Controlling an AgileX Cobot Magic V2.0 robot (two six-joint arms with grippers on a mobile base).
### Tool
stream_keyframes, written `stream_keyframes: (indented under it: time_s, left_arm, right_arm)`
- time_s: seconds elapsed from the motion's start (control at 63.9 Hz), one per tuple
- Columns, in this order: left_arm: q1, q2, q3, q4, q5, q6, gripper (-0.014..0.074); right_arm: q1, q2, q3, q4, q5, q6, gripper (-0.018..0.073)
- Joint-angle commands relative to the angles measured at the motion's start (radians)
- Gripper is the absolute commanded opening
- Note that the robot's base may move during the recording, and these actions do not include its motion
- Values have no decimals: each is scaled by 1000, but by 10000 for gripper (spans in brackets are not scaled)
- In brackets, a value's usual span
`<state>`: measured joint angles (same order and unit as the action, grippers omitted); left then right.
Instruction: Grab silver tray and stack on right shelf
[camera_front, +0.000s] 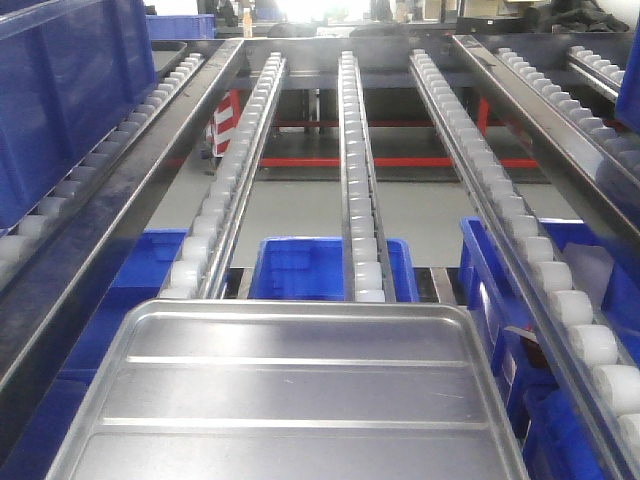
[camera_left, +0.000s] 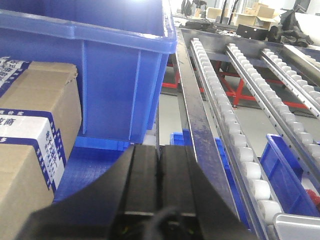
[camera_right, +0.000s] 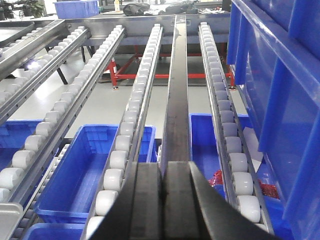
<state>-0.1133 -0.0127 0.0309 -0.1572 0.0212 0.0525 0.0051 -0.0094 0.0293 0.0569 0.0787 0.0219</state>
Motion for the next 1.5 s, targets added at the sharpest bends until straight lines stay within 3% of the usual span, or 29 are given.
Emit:
stream_keyframes:
  time_s: [0.0,0.782,0.954,1.079,1.158,1.252,1.486]
  left_arm:
    - [0,-16,18,-7,-83,-9,-92]
    - [0,-16,18,-7,-93,-9,-92]
    - [0,-16,18,-12,-141,-9,-92]
    - [0,-14,-30,-13,-223,-9,-92]
    - [0,1,-126,17,-174,-7,-92]
    - [0,52,-300,66,-27,-7,-92]
    - [-2,295,-665,4,340,-7,-92]
  right_arm:
    - [-6,-22,-19,2,-91,-10,48]
    - [-6,-22,-19,2,-107,-10,48]
    - [-6,-22,-19,2,-144,-10,48]
    - [-6,-22,-57,2,-245,-10,48]
    - [-6,-18,-126,2,-247,-10,48]
    - [-5,23,-253,2,-196,-10,48]
    - [-5,263,-512,2,-35,-10,48]
